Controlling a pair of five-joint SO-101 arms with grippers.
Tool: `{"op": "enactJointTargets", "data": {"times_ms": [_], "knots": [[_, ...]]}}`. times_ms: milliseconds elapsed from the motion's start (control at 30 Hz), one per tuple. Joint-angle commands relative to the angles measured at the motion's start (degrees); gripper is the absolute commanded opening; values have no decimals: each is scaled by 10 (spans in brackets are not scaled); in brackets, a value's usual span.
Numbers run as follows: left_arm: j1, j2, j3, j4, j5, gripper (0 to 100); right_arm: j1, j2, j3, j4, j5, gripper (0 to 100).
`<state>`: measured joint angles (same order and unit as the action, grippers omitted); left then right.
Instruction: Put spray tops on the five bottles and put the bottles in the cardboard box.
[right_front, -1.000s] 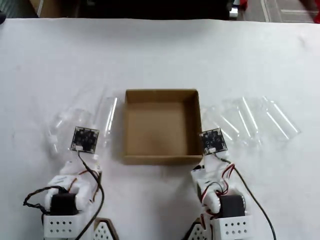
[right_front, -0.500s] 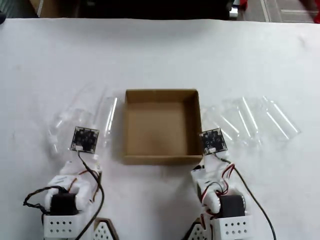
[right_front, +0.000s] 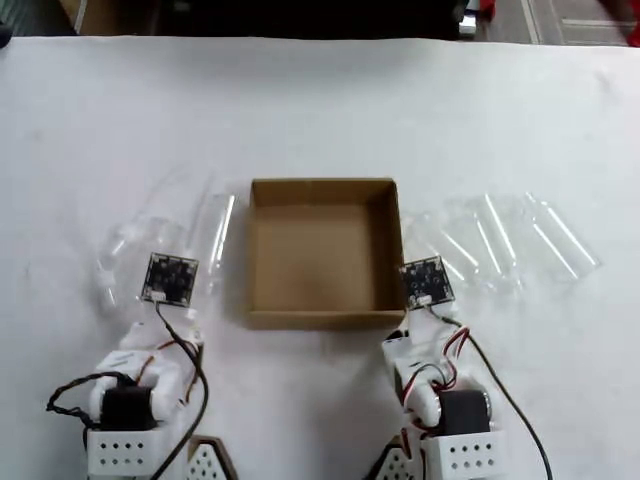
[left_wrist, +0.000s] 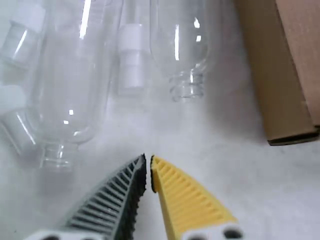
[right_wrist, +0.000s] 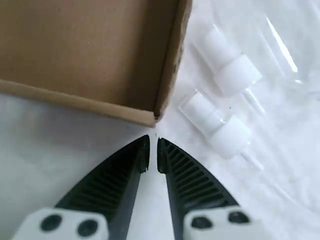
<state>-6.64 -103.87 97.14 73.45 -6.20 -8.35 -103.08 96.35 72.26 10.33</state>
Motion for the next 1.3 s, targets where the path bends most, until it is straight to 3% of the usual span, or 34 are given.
{"op": "enactJointTargets", "data": {"times_ms": [0, 600, 867, 1267], "knots": [[-4, -7, -2, 4, 4, 24, -2, 0, 5, 3, -6, 18], [-3, -7, -2, 4, 4, 24, -2, 0, 5, 3, -6, 18], [55, -7, -2, 4, 6, 24, -3, 0, 5, 3, -6, 18], [56, -7, -2, 4, 6, 24, -6, 0, 5, 3, -7, 18]]}}
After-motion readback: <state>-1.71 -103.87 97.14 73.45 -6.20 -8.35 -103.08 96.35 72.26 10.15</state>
